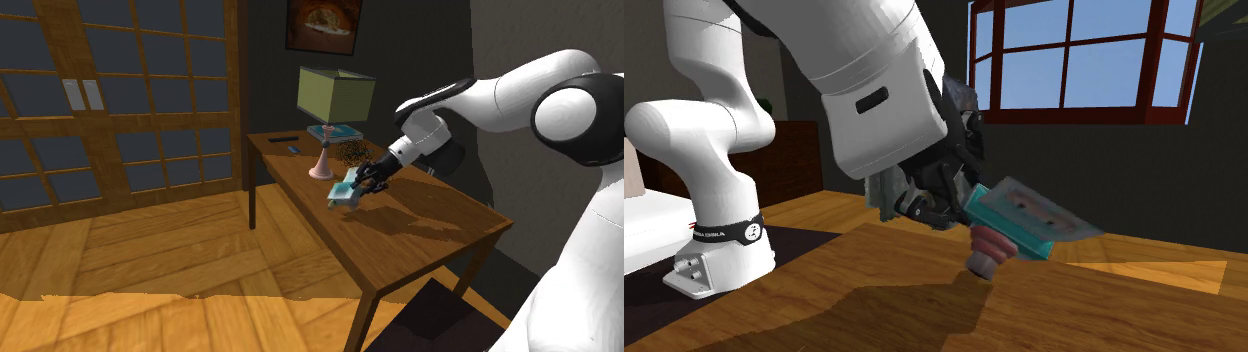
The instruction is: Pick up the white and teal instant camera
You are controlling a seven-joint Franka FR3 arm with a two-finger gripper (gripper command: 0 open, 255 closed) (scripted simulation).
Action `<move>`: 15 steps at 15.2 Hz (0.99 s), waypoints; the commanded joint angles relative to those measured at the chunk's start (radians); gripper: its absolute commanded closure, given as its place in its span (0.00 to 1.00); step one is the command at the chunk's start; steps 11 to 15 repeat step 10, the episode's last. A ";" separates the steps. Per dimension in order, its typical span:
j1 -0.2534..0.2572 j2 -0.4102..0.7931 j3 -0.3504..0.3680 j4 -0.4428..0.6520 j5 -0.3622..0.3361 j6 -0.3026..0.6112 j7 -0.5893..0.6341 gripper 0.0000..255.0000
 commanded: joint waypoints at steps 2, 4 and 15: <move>0.002 -0.025 -0.002 0.012 -0.023 -0.016 0.032 1.00; 0.003 -0.041 -0.004 0.021 -0.037 -0.027 0.053 1.00; 0.004 -0.070 -0.005 0.042 -0.064 -0.051 0.096 1.00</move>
